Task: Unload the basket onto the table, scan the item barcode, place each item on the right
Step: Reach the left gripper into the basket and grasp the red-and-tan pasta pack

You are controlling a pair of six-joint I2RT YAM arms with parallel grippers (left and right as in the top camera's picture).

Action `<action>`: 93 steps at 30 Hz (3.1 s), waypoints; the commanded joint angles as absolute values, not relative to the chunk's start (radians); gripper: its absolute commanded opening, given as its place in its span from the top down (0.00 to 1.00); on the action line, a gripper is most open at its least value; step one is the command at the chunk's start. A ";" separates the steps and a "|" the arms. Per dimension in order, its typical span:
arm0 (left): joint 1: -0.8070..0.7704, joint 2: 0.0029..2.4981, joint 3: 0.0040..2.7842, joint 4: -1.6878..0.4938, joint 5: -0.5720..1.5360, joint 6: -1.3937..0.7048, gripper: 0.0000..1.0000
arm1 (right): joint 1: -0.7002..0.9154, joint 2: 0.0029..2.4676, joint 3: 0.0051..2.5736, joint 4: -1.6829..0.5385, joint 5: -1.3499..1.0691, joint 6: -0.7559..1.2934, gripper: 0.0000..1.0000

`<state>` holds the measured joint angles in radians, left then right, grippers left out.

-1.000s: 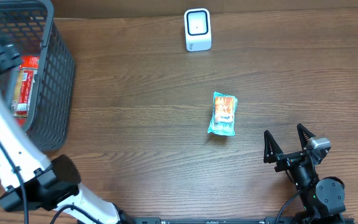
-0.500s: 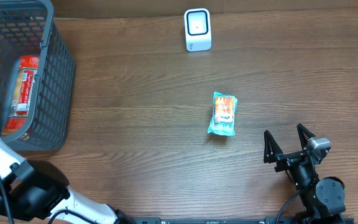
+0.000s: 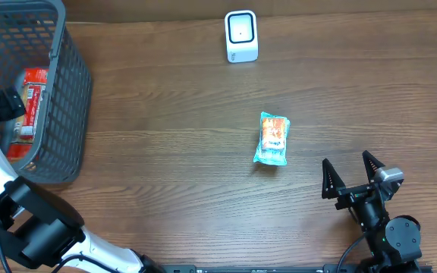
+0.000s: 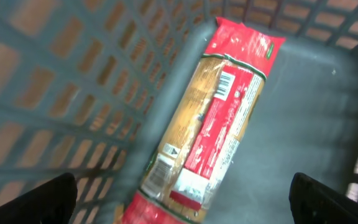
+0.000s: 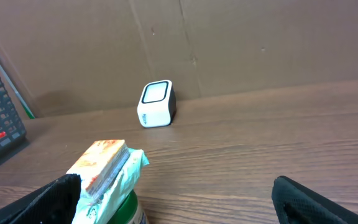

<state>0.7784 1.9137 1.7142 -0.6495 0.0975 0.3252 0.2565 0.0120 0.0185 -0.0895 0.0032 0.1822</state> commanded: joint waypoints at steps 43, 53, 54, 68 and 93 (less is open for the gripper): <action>0.762 2.246 1.652 -0.521 0.179 0.336 0.11 | 0.254 0.005 0.008 -0.084 -0.002 0.175 0.00; 0.762 2.244 1.683 -0.455 0.200 0.336 0.00 | 0.254 0.005 0.008 -0.084 -0.002 0.175 0.00; 0.762 2.247 1.683 -0.449 0.208 0.336 0.00 | 0.254 0.005 0.008 -0.084 -0.002 0.175 0.00; 0.764 2.308 1.686 -0.450 0.206 0.337 0.68 | 0.254 0.005 0.008 -0.084 -0.002 0.175 0.00; 0.697 1.709 1.770 -0.466 0.208 0.220 0.87 | 0.254 0.005 0.008 -0.084 -0.002 0.175 0.00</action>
<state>0.7124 1.8538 1.7283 -0.4915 0.1833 0.2840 0.2565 0.0120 0.0185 -0.0902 0.0036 0.1825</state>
